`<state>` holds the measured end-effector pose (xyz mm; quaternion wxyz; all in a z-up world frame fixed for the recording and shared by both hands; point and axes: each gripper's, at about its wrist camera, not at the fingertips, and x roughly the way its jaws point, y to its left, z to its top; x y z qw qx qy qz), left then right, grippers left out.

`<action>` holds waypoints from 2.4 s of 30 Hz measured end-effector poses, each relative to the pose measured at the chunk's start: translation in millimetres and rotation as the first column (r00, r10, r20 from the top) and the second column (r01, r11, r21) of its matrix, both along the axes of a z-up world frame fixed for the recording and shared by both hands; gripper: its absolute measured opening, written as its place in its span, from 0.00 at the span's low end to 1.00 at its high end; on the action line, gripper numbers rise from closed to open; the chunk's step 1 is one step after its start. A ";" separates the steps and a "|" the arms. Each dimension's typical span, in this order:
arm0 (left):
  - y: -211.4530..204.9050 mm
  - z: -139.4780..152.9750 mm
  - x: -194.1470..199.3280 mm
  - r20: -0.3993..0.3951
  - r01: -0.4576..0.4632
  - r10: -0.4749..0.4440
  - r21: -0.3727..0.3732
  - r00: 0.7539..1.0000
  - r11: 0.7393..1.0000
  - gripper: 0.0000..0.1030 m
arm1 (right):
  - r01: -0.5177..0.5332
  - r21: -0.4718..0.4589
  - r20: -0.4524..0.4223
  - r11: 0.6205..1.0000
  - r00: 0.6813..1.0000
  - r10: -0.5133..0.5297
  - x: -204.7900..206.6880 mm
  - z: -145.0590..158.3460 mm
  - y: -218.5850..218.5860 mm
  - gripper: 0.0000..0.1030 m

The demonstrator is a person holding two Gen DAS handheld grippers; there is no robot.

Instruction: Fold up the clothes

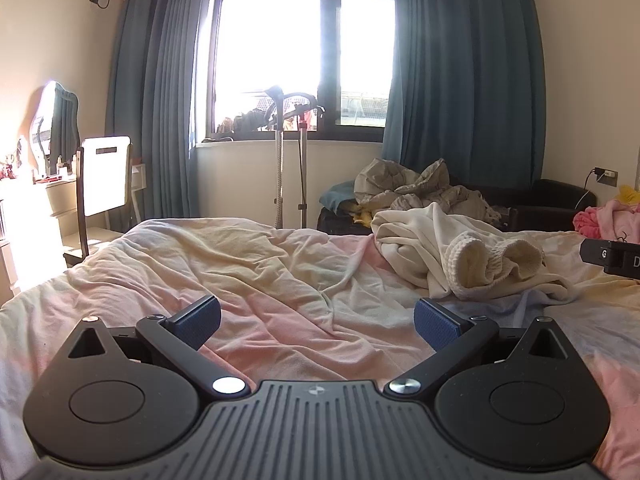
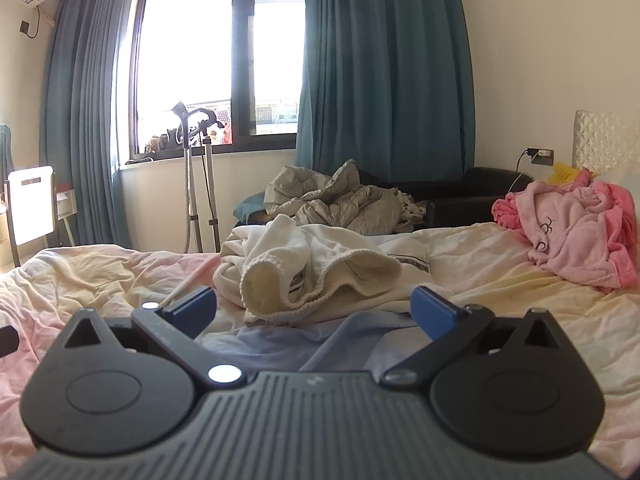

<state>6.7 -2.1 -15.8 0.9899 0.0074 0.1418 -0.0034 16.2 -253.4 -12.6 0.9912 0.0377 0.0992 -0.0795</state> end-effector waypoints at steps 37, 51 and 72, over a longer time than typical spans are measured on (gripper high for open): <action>-184.8 -69.1 274.9 -0.014 0.189 -0.189 0.172 0.982 0.967 0.20 | 0.156 0.136 -0.108 0.978 0.984 -0.142 62.7 -39.5 -68.8 1.00; -97.0 24.4 178.0 0.080 0.180 -0.175 -0.057 0.981 0.982 0.13 | 0.141 0.087 -0.039 0.986 0.990 -0.138 38.6 -36.1 -63.2 1.00; 55.6 33.1 66.0 0.099 0.078 -0.056 -0.240 0.993 0.968 0.13 | -0.013 -0.093 -0.024 0.996 1.000 0.010 -37.4 -7.9 24.7 1.00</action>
